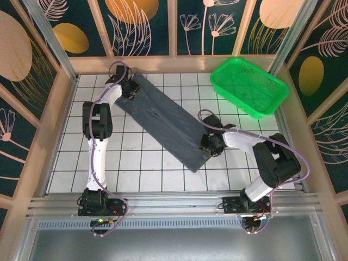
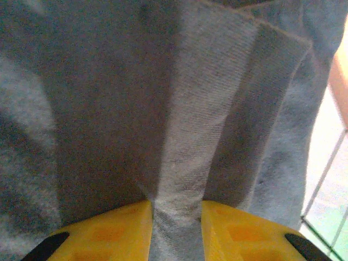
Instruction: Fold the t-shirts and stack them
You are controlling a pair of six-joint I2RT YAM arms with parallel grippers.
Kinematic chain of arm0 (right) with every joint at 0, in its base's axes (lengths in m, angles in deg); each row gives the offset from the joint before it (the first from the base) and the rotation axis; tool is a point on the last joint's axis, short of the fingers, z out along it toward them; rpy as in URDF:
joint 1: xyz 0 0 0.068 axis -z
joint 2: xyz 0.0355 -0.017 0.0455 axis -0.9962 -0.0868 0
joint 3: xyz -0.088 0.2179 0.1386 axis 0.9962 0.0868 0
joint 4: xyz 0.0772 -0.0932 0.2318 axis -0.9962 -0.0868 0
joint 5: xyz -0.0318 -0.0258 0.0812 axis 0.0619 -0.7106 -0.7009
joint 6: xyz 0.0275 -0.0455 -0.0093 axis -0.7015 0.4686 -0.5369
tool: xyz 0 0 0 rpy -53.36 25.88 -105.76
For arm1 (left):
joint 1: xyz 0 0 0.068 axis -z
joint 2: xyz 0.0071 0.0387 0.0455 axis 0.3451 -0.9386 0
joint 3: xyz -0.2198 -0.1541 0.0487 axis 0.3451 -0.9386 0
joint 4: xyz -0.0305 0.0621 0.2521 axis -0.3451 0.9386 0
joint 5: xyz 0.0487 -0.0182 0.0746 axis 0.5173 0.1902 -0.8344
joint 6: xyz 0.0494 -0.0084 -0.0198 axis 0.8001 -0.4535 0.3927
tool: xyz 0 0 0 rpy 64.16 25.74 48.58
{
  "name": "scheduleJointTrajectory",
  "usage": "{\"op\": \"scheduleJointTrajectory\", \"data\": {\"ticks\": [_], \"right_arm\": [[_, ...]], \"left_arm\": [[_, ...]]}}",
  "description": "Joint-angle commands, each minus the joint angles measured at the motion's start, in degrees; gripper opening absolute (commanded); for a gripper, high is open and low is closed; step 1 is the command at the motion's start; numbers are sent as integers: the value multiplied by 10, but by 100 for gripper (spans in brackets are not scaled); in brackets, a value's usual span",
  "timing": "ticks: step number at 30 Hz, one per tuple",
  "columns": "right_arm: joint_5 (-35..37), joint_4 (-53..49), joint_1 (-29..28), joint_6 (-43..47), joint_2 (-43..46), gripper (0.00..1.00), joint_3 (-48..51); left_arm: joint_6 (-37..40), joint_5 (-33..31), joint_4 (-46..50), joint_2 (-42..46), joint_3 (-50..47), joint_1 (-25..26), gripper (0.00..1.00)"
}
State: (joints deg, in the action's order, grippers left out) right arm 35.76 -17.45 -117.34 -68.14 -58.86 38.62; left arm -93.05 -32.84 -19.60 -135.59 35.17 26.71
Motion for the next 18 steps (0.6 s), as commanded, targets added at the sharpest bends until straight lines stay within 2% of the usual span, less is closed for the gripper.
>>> {"op": "scheduleJointTrajectory", "data": {"ticks": [1, 9, 16, 18], "right_arm": [[-57, -85, -67, -48, -36, 31, 42], [-151, -49, -183, -88, -77, 33, 27], [-207, -14, -217, -122, -107, 39, 1], [-209, -11, -217, -128, -105, 40, -8]], "left_arm": [[-8, 36, 25, -59, 55, 31, 32], [-52, 101, -74, -108, 72, 89, 31], [-87, 140, -147, -152, 122, 117, 31], [-90, 153, -149, -175, 163, 121, 31]]}}
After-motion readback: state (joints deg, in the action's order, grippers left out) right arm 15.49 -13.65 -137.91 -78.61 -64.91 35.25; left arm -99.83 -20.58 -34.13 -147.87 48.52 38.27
